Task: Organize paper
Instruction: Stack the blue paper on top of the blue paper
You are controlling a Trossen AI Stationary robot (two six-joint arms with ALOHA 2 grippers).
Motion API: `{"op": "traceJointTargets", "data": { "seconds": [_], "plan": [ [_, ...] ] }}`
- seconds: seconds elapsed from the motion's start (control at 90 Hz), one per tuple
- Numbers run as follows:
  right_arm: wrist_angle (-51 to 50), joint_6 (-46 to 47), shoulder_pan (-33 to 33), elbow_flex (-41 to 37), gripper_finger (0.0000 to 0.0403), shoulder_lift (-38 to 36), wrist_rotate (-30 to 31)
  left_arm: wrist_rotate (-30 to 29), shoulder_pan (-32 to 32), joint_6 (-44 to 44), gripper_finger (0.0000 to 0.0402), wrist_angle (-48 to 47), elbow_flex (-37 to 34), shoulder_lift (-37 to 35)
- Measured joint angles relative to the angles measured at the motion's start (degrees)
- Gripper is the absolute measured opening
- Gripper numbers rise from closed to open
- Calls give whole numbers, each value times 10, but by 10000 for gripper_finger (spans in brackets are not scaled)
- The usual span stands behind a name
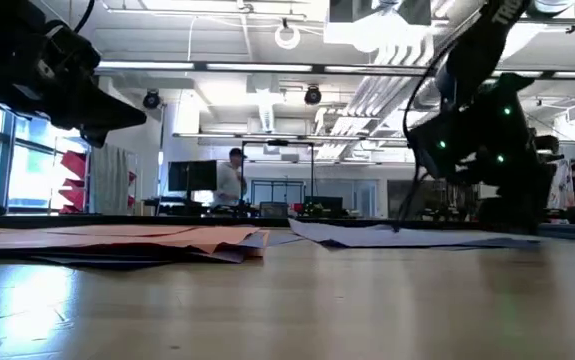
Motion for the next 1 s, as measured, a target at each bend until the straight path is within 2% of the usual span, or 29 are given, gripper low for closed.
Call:
{"op": "traceJointTargets", "data": {
  "seconds": [0.167, 0.3, 0.433, 0.622, 0.678, 0.778, 0.878, 0.944, 1.0],
  "plan": [
    [18, -20, 5, -2, 171, -1, -28, -12, 2, 34, 0, -18, 45, 53],
    [7, -27, 23, 29, 171, 0, -71, -5, 15, 76, 0, -40, 104, 136],
    [12, -46, 38, 59, 171, 0, -111, 54, 33, 120, 0, -40, 170, 252],
    [17, -75, 57, 85, 171, 0, -132, 158, 38, 201, 0, -40, 259, 438],
    [25, -84, 60, 88, 171, -5, -136, 174, 38, 220, 0, -42, 283, 489],
    [56, -111, 69, 84, 171, -23, -161, 175, 38, 251, 0, -39, 320, 574],
    [94, -130, 79, 79, 171, -52, -180, 150, 40, 273, 0, -39, 353, 645],
    [105, -131, 83, 79, 171, -72, -182, 132, 42, 284, 0, -35, 374, 681],
    [102, -130, 87, 79, 171, -88, -160, 125, 42, 291, 0, -36, 389, 707]
  ]
}}
